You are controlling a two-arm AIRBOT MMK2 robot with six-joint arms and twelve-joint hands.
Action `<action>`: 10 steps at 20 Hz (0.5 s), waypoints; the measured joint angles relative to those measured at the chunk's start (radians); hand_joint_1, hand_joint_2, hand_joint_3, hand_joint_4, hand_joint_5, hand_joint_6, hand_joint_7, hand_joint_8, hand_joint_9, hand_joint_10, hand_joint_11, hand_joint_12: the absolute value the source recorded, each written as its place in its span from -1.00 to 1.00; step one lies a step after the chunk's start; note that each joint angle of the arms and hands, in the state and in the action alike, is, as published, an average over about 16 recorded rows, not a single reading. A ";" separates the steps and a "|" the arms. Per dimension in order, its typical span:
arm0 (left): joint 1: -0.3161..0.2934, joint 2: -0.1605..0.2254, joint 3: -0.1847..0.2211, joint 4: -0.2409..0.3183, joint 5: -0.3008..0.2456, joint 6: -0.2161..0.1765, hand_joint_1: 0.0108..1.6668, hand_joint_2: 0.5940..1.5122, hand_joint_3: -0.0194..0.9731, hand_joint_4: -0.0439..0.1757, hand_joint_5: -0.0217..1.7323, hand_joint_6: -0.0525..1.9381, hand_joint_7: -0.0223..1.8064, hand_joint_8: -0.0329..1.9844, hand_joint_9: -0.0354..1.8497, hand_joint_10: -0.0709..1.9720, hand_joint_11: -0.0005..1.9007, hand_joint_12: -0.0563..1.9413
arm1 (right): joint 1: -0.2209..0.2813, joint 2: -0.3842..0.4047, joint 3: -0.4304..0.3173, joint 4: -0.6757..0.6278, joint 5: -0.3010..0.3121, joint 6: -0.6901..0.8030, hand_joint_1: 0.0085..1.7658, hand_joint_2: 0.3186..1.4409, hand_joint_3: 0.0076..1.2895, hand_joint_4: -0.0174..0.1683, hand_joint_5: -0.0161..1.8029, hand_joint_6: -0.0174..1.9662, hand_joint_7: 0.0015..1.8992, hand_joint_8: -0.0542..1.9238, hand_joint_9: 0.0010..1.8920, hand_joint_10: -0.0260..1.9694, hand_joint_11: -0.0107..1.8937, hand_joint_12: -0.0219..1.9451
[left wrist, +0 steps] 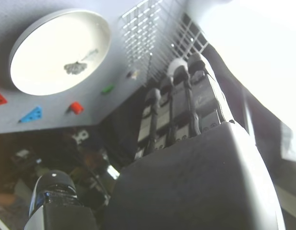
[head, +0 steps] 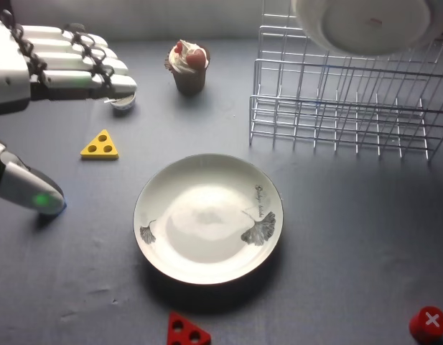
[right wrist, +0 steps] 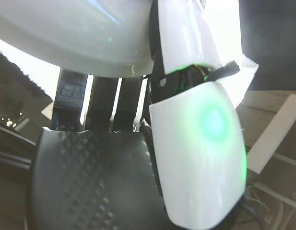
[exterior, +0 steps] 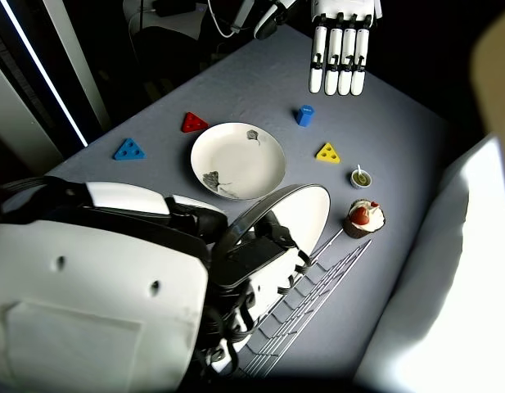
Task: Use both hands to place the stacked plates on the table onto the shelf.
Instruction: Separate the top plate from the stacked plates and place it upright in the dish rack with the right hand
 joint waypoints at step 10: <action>0.000 -0.002 -0.006 0.026 -0.009 0.000 -0.97 -0.41 -0.92 -0.53 -0.87 -0.94 -0.84 -0.97 -0.84 -0.92 -0.87 -0.94 | -0.014 -0.050 0.046 -0.050 0.006 0.003 0.69 0.16 -0.99 -0.91 0.02 -0.18 0.19 -0.40 0.25 -0.40 0.04 0.35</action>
